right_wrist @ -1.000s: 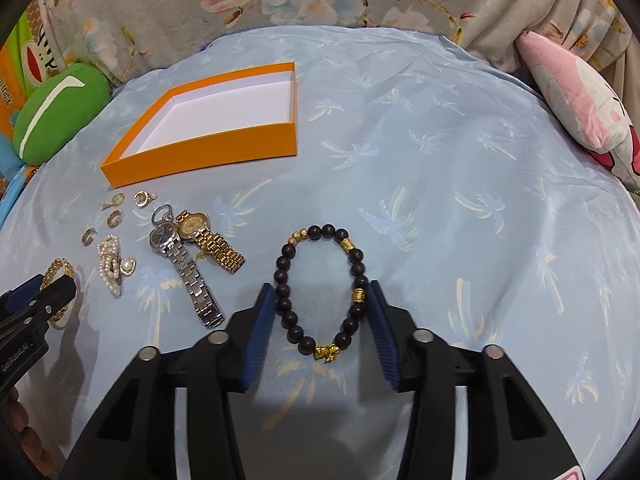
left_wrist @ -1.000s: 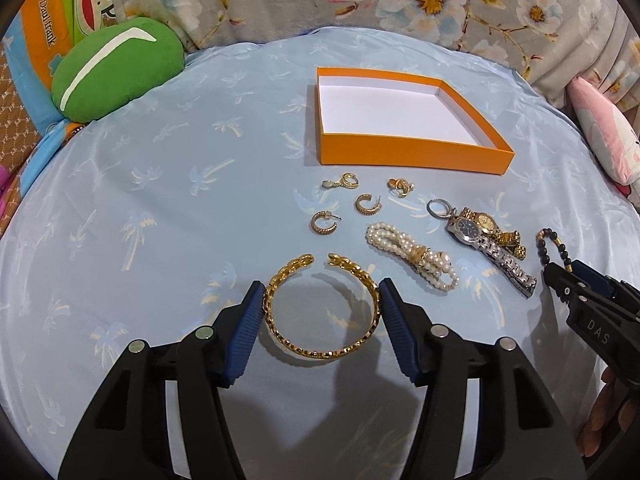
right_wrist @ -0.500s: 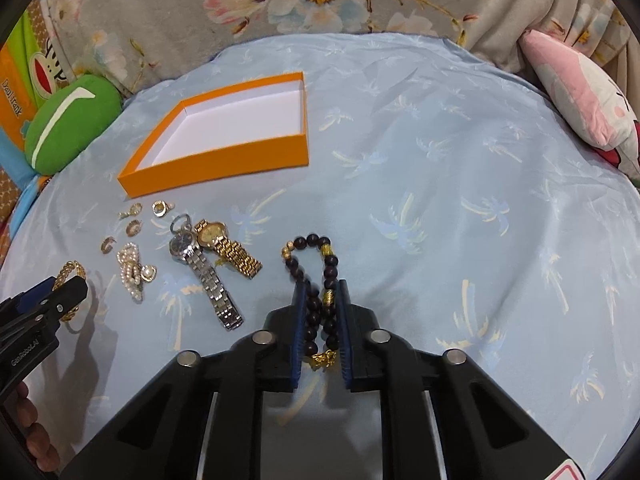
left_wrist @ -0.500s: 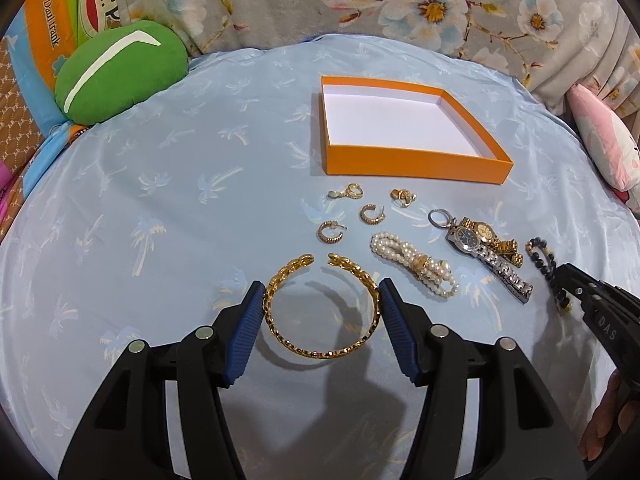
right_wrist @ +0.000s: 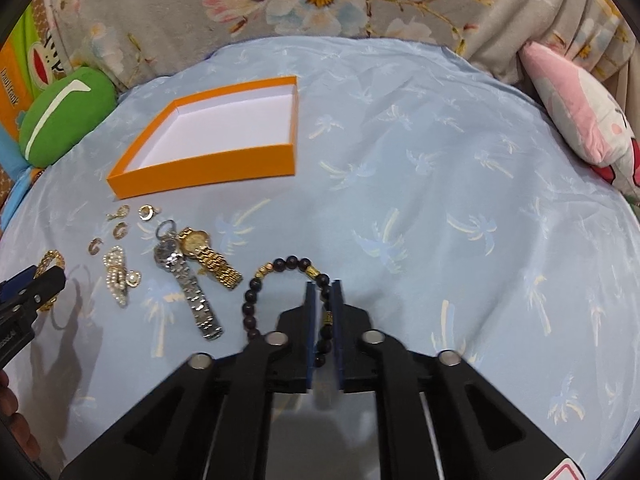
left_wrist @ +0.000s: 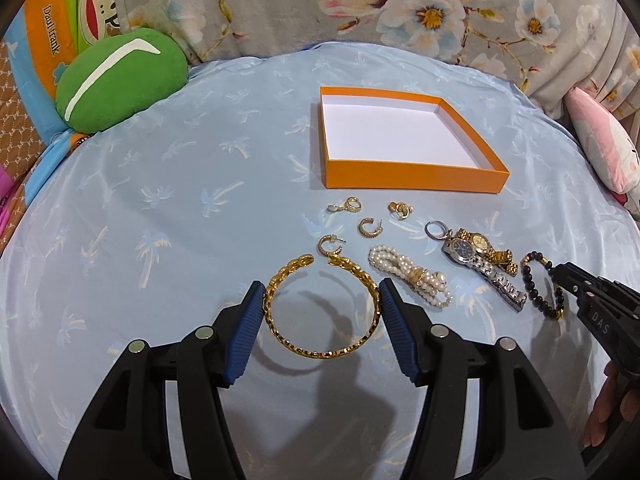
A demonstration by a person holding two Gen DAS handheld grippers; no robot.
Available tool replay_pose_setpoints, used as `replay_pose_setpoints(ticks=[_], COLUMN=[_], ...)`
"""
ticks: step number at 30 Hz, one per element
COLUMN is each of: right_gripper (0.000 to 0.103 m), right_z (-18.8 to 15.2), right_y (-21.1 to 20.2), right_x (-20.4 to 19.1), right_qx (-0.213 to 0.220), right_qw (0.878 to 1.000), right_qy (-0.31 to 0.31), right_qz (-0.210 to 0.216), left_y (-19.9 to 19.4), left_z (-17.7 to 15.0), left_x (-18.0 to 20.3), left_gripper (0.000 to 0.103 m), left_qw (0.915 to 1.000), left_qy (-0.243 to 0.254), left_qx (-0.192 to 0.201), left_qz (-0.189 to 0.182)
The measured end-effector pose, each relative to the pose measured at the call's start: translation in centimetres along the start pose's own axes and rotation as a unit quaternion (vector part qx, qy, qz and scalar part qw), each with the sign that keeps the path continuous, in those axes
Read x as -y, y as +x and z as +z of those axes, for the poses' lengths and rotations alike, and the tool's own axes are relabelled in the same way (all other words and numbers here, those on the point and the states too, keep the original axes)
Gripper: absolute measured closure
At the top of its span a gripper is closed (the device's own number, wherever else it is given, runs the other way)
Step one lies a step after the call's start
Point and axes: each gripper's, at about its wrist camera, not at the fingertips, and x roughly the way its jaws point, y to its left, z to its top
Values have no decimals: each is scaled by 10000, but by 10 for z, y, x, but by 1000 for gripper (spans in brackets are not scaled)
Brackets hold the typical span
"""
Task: Organize jewelry
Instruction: 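Lower the cuff into the orange box with the left tool while the right tool lowers the bead bracelet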
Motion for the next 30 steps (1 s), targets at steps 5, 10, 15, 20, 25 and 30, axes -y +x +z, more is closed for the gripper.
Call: replay_pose_setpoints(ticks=[5, 10, 15, 20, 25, 30], right_gripper=[87, 96, 96, 96, 96, 96], right_z=[-1, 0, 5, 25, 58, 96], right_y=[6, 7, -6, -30, -43, -44], right_x=[1, -2, -3, -7, -14, -27], right_qx=[-61, -57, 111, 430, 669, 875], right_qw=[10000, 10000, 9998, 9988, 9965, 9936], right_qy=[21, -18, 79, 23, -70, -214], right_qz=[73, 30, 119, 221, 490, 678], left_y=[4, 6, 5, -2, -6, 0], left_z=[-1, -2, 0, 12, 36, 68], left_x=[2, 6, 7, 8, 9, 14], left_gripper=[46, 46, 47, 47, 47, 47], left_qw=[10000, 9999, 9999, 9999, 9994, 9982], left_qy=[41, 70, 87, 116, 198, 311], left_qx=[-44, -71, -47, 88, 283, 502], left_qz=[-23, -27, -37, -41, -5, 124])
